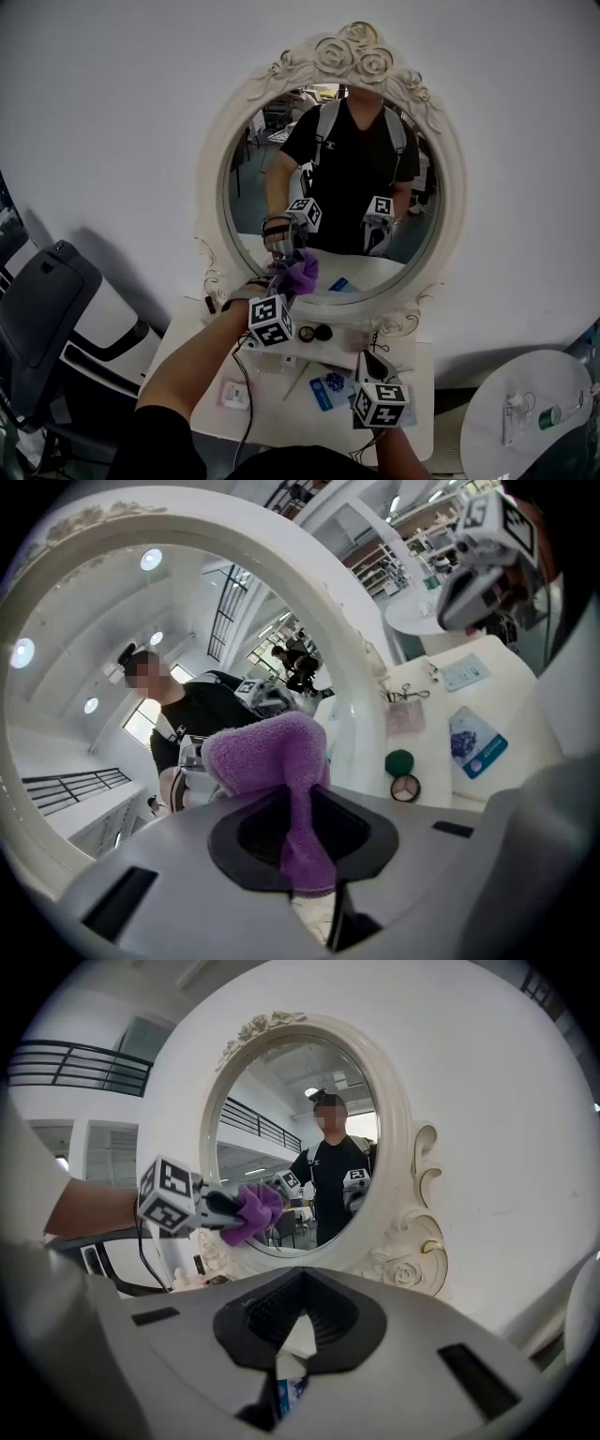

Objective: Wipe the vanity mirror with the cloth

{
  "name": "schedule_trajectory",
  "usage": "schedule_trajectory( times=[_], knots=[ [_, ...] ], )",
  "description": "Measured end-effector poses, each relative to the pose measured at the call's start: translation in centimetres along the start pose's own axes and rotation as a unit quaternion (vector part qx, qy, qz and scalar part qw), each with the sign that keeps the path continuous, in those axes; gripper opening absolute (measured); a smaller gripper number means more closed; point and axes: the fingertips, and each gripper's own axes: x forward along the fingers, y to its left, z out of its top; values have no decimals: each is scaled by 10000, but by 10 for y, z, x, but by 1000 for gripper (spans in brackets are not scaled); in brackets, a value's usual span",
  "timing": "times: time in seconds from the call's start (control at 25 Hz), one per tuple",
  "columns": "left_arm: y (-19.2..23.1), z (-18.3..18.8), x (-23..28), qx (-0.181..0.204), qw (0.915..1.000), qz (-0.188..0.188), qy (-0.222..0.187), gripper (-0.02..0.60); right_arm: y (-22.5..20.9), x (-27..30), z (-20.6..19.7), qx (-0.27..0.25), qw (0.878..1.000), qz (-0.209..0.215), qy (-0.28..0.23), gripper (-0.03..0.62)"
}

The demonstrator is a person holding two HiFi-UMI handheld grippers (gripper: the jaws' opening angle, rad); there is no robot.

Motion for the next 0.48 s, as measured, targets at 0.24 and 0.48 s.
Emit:
schedule_trajectory(
  times=[0.24,0.48],
  knots=[
    [-64,14,-14,-1228,9894,-468,-617,70,-2,-3,3,61,9999,-33,-120,9],
    [-61,34,-46,-3984,9101,45,-1141,69,8,-3,16,-111,9991,20,-397,9]
  ],
)
